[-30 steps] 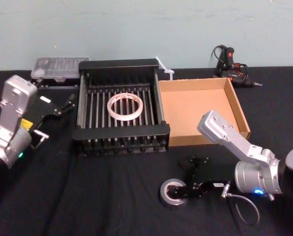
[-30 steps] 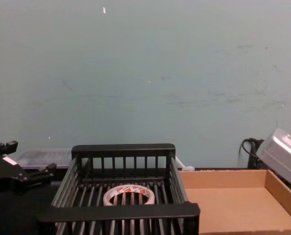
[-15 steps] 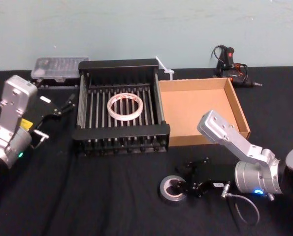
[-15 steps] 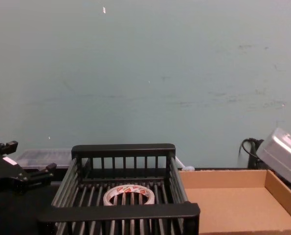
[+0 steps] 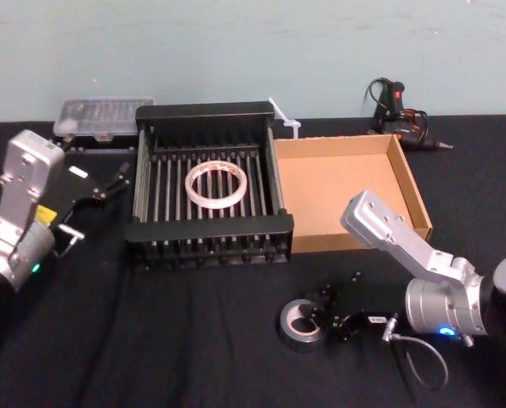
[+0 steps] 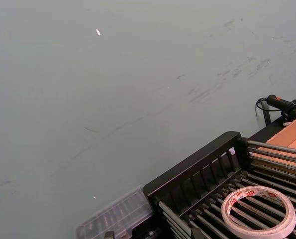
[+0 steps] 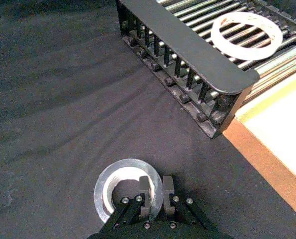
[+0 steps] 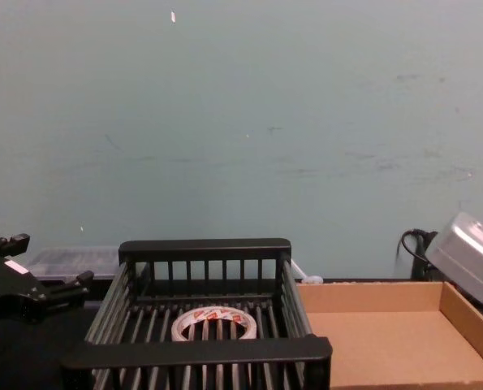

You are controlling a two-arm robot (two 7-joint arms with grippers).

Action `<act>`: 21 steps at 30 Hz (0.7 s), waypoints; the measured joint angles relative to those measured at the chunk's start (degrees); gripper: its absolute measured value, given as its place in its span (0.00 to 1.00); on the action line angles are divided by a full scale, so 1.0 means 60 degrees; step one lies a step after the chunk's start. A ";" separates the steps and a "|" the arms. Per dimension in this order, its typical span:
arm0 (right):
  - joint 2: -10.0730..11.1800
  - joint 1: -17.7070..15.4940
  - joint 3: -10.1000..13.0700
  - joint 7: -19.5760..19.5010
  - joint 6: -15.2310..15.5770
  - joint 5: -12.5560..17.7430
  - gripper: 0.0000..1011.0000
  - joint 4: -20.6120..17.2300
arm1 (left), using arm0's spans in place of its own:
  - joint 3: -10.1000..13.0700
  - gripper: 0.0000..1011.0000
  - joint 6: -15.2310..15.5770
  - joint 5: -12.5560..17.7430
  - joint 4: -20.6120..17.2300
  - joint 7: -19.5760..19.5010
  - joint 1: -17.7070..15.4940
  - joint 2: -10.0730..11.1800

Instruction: Pick up the white tape and place it into the black box , Pick up the silver tape and place it into the brown box.

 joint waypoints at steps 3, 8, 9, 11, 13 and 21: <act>0.0000 0.0000 0.0000 0.0000 -0.0001 0.0000 0.16 0.0000 | 0.0000 0.99 0.0000 0.0000 0.0000 0.0000 0.0000 0.0000; 0.0000 0.0001 0.0000 0.0000 -0.0001 0.0000 0.16 0.0000 | 0.0000 0.99 0.0000 0.0000 0.0000 0.0000 0.0000 0.0000; 0.0000 0.0001 0.0000 0.0000 0.0000 0.0000 0.16 0.0000 | 0.0000 0.99 0.0000 0.0000 0.0000 0.0000 0.0000 0.0000; 0.0000 0.0000 0.0000 0.0000 0.0000 0.0000 0.16 0.0000 | 0.0000 0.99 0.0000 0.0000 0.0000 0.0000 -0.0001 0.0000; 0.0000 0.0000 0.0000 0.0000 0.0000 0.0000 0.16 0.0000 | 0.0001 0.99 0.0000 0.0000 0.0000 0.0000 0.0000 0.0000; 0.0066 -0.0095 0.0202 -0.0069 -0.0059 0.0110 0.16 -0.0186 | 0.0000 0.99 0.0000 0.0000 0.0000 0.0000 -0.0001 0.0000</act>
